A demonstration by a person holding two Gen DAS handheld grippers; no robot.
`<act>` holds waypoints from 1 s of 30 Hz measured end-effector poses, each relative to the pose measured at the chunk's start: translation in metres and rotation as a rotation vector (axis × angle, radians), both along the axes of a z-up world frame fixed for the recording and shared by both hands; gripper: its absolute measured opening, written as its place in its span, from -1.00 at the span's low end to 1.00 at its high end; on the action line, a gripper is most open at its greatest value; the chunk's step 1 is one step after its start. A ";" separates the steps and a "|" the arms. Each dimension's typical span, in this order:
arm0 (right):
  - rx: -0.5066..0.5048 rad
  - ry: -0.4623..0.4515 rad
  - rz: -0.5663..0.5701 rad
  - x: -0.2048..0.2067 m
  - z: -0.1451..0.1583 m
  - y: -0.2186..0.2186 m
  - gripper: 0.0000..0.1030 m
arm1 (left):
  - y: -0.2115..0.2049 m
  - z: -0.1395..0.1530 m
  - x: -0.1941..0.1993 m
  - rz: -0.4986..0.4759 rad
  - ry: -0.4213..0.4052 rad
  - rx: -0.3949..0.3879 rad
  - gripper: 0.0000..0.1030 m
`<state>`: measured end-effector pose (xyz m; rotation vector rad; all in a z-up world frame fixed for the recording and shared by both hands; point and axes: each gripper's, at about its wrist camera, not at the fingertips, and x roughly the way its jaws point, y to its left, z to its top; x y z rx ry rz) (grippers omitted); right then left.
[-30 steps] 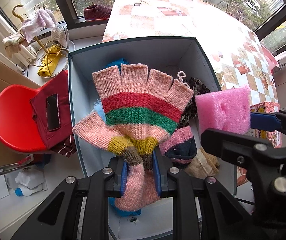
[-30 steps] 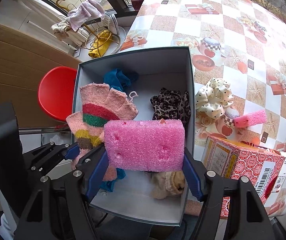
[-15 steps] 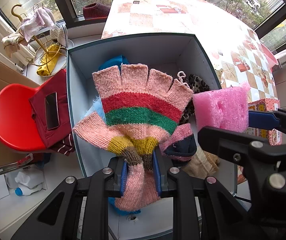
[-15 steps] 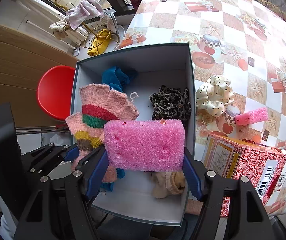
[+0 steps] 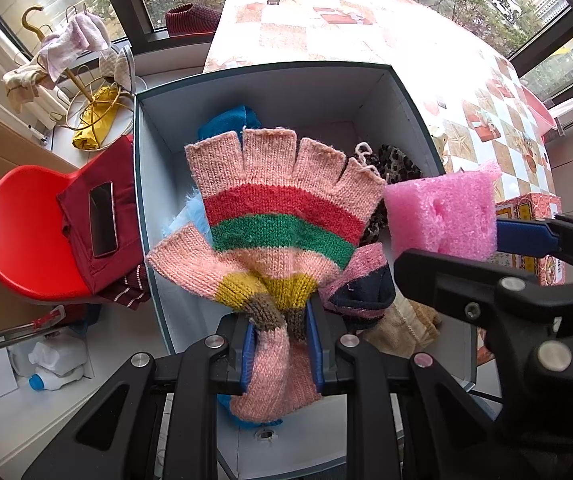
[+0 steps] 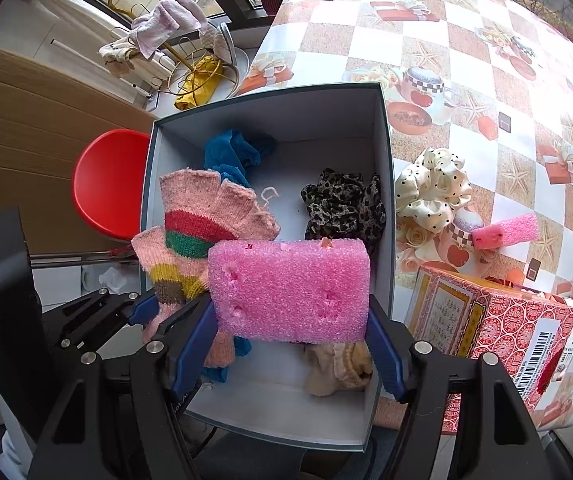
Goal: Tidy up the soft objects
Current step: 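Lower the striped glove and pink sponge into the white box with both tools, then open both tools to release the striped glove and pink sponge into the box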
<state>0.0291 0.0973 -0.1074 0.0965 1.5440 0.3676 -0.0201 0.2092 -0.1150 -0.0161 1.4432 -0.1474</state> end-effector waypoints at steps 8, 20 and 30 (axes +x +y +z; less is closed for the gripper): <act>-0.005 0.003 0.001 -0.001 -0.003 0.001 0.40 | 0.004 0.000 0.000 0.000 0.010 -0.004 -0.54; 0.002 0.007 -0.004 -0.002 -0.003 0.001 0.54 | 0.008 0.004 -0.003 0.024 0.001 -0.017 0.13; -0.014 -0.040 -0.009 -0.006 0.007 -0.002 0.99 | 0.012 0.006 -0.005 0.071 -0.015 0.011 0.99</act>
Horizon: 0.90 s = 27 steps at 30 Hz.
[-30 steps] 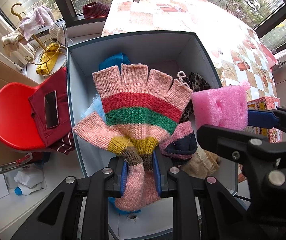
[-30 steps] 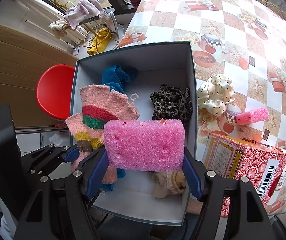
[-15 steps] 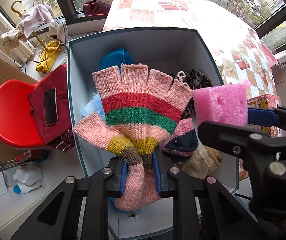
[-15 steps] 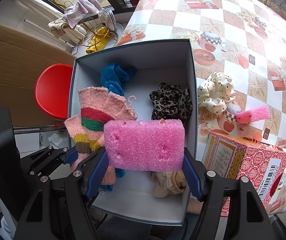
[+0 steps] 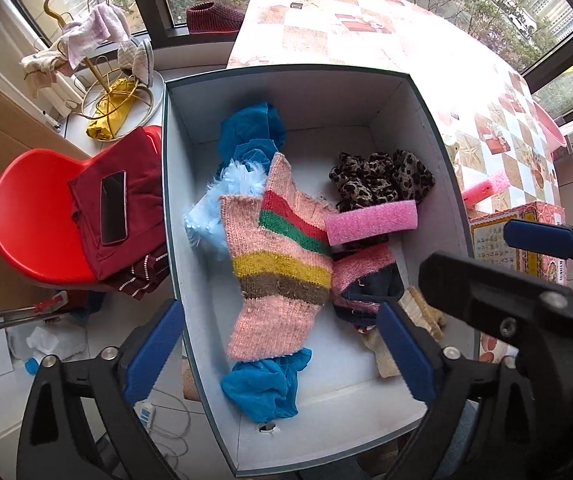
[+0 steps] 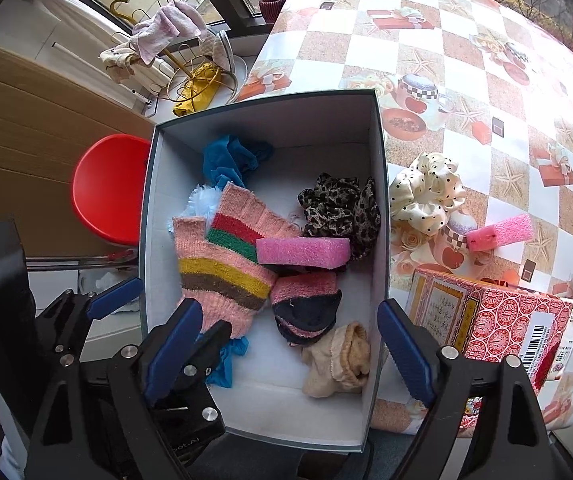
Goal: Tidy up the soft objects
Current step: 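Open both tools to release the striped glove and pink sponge into the box, then move both tools from the box toward the polka-dot scrunchie and pink sponge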
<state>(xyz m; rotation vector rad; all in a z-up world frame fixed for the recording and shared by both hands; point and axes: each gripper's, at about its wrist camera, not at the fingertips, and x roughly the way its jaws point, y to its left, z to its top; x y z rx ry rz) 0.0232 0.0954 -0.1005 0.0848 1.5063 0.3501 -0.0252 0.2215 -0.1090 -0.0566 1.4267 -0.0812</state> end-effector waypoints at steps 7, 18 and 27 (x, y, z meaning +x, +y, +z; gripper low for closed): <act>-0.008 -0.058 -0.016 0.000 0.016 -0.006 0.99 | 0.006 -0.001 0.002 0.019 -0.043 -0.044 0.99; 0.051 -0.114 -0.077 0.008 0.065 -0.041 0.99 | 0.000 0.023 0.007 0.020 -0.062 -0.094 0.99; -0.055 -0.094 -0.249 0.033 0.062 -0.137 0.99 | -0.023 0.023 0.011 -0.001 -0.023 -0.105 0.99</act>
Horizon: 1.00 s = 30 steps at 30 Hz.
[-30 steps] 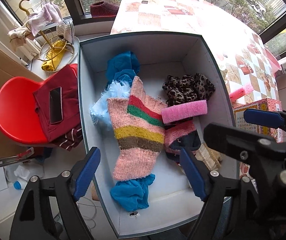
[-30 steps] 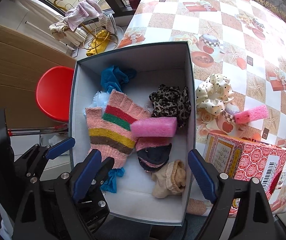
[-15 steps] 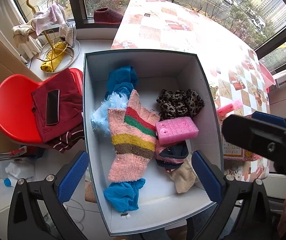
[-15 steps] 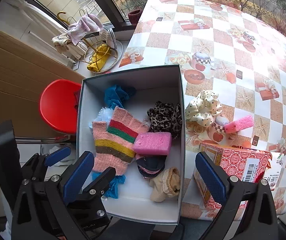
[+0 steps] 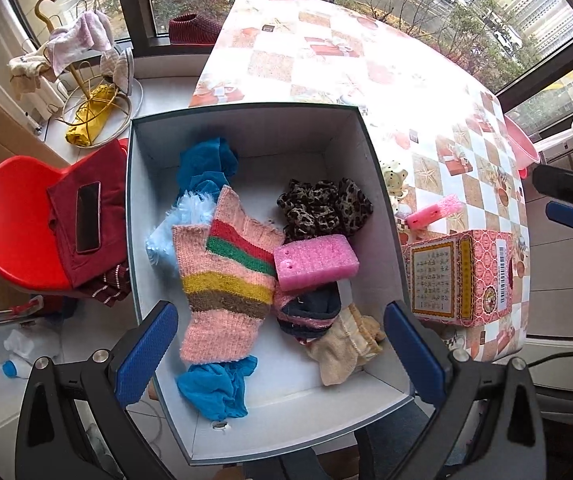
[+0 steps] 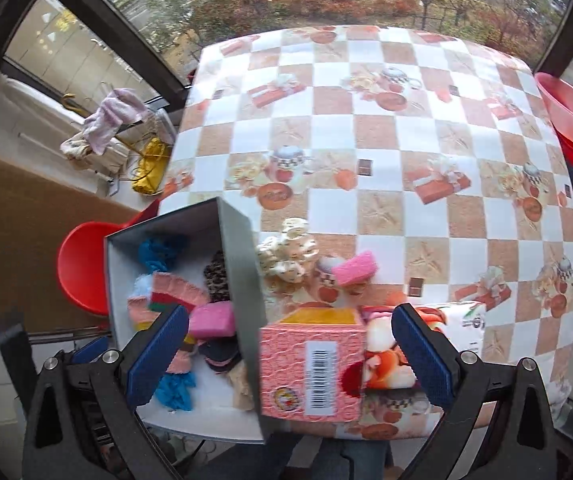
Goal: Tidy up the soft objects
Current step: 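Move both tools from the box toward the polka-dot scrunchie and pink sponge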
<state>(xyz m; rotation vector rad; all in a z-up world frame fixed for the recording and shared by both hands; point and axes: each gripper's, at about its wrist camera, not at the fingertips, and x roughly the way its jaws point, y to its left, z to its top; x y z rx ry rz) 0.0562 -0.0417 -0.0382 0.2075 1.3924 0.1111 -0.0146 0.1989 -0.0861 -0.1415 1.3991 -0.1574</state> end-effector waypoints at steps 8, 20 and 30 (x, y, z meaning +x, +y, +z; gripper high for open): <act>-0.015 0.159 -0.020 0.027 -0.065 -0.046 0.99 | -0.017 -0.001 0.010 0.012 0.034 0.033 0.99; -0.047 0.367 0.170 0.069 -0.153 -0.036 0.99 | -0.047 0.004 0.028 0.051 0.071 0.095 0.99; -0.074 0.310 0.017 0.077 -0.150 -0.125 0.99 | -0.084 0.006 0.053 0.018 0.082 0.112 0.99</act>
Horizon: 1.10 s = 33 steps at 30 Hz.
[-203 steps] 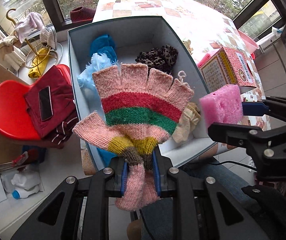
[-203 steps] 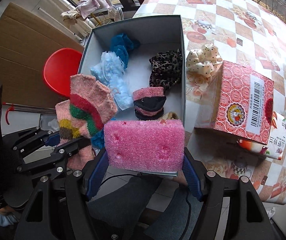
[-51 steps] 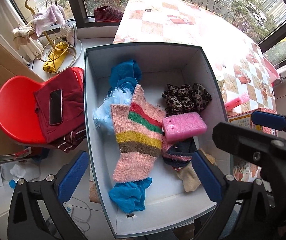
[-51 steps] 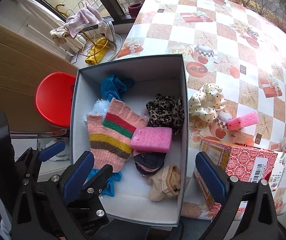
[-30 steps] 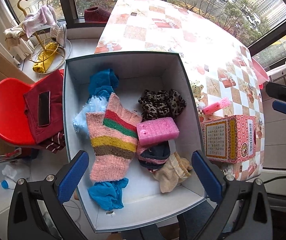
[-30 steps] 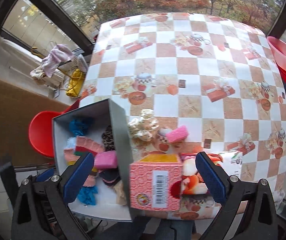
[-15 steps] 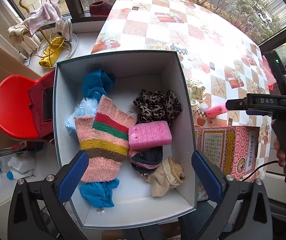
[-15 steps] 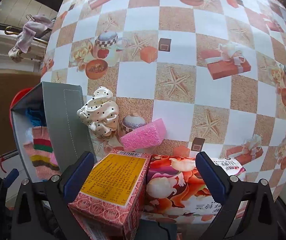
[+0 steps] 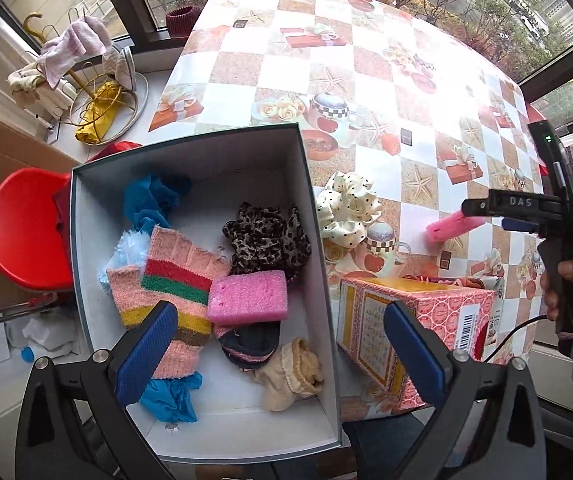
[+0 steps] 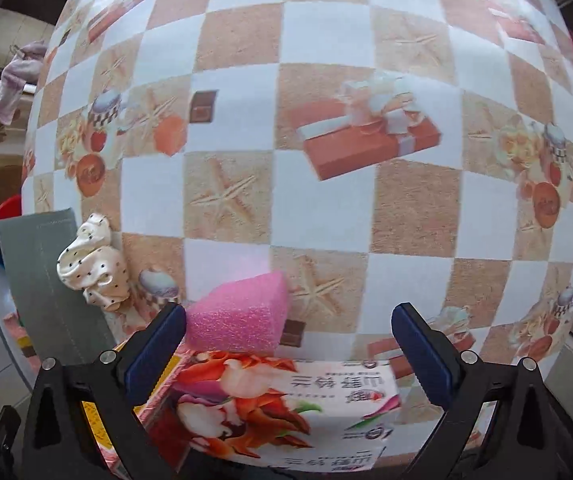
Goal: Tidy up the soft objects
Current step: 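Move both tools from the box toward the polka-dot scrunchie and pink sponge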
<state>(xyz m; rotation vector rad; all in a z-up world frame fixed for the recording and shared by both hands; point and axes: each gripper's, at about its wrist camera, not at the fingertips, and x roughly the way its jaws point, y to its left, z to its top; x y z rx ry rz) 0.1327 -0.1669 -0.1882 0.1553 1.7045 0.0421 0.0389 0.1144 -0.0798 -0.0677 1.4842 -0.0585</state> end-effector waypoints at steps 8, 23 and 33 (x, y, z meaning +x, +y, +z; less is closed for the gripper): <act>-0.101 -0.153 -0.257 0.012 0.037 -0.079 0.99 | -0.015 0.004 0.016 -0.016 -0.007 0.006 0.99; 0.165 0.012 0.452 0.029 -0.018 0.161 0.99 | 0.000 0.021 0.001 0.087 -0.014 0.040 0.99; -0.198 -0.066 0.448 0.045 -0.044 0.129 0.99 | -0.010 0.018 -0.004 0.104 0.005 0.019 0.99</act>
